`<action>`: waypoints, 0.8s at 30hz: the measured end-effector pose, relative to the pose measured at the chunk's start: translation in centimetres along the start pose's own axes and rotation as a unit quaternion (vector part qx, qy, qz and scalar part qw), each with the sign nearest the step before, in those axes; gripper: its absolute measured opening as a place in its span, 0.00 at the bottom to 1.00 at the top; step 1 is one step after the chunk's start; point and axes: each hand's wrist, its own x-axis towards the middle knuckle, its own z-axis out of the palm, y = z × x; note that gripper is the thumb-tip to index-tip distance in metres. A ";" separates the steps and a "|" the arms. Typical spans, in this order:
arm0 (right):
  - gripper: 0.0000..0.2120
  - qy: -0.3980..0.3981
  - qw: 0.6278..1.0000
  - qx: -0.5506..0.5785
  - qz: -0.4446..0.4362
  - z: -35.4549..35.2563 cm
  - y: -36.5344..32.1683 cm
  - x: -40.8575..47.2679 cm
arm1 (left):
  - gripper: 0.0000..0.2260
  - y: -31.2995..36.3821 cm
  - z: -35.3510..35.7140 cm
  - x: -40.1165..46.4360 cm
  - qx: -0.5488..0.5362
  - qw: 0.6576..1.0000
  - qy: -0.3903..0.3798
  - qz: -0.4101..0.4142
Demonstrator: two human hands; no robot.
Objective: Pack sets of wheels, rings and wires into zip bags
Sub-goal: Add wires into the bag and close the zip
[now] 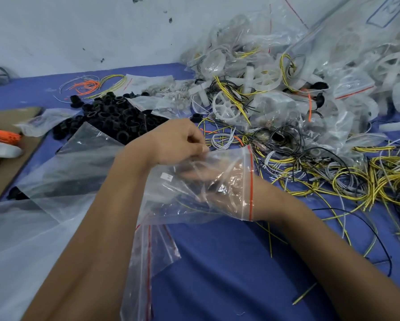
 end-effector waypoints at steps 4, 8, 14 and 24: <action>0.16 -0.073 0.997 0.028 -0.024 -0.3 -0.7 -0.5 | 0.12 -0.1 -0.1 0.0 -0.032 0.999 0.025 -0.006; 0.11 0.038 0.981 0.081 -0.174 0.1 -1.9 -0.5 | 0.12 -0.4 -0.3 0.2 0.006 0.998 0.061 -0.010; 0.16 0.100 0.950 0.218 -0.198 0.8 -2.0 0.4 | 0.15 -1.4 -0.9 0.5 0.030 0.993 0.103 -0.040; 0.13 0.087 0.946 0.157 -0.270 0.4 -3.1 -0.4 | 0.13 -0.3 -0.8 0.0 0.082 0.996 -0.008 -0.045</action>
